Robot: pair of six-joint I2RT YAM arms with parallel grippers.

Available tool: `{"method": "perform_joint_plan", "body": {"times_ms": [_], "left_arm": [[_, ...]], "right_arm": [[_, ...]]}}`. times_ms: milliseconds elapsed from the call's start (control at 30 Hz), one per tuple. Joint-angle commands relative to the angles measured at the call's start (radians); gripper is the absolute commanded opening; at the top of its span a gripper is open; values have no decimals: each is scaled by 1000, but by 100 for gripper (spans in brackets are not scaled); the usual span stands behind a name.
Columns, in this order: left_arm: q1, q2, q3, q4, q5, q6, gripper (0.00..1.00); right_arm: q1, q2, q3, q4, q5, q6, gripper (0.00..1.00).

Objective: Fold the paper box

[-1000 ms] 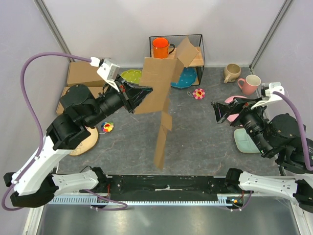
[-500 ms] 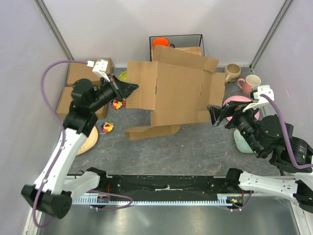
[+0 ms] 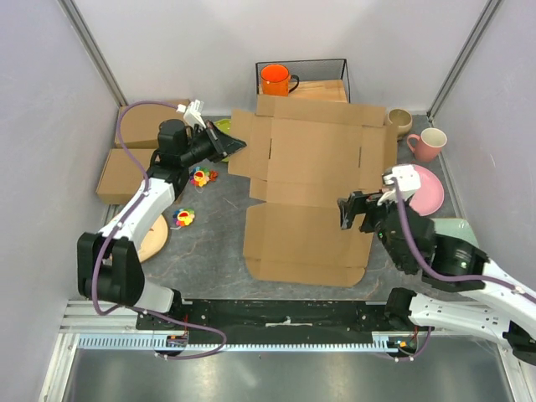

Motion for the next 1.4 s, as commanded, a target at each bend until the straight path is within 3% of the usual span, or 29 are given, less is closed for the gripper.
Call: {"method": "perform_joint_plan", "body": {"times_ms": [0,167,333,433,667,833,1000,1133,1367], "left_arm": [[7,44,-1,131,55,-53,2],[-2,75,-30,53,40,69,2],[-50,105,-29,-125,-20,244,2],[-56,157,-33,-226,12,316,2],[-59,227,22,-427,-36,450,2],[-68,158,-79,-374,-147,467,4],[-80,110,-156,-214,-239,490,4],[-86,81,-191,-69,-259,560,4],[-89,110,-199,-52,-300,597,3]], "right_arm": [[4,2,-113,52,46,91,98],[4,4,-167,61,20,120,98],[7,12,-190,76,13,126,98],[5,27,-222,102,-17,135,98],[5,136,-429,263,-157,206,98],[4,216,-525,363,-201,244,98],[4,259,-529,394,-231,250,98],[5,208,-517,402,-243,243,98],[4,134,-488,377,-231,207,98]]}}
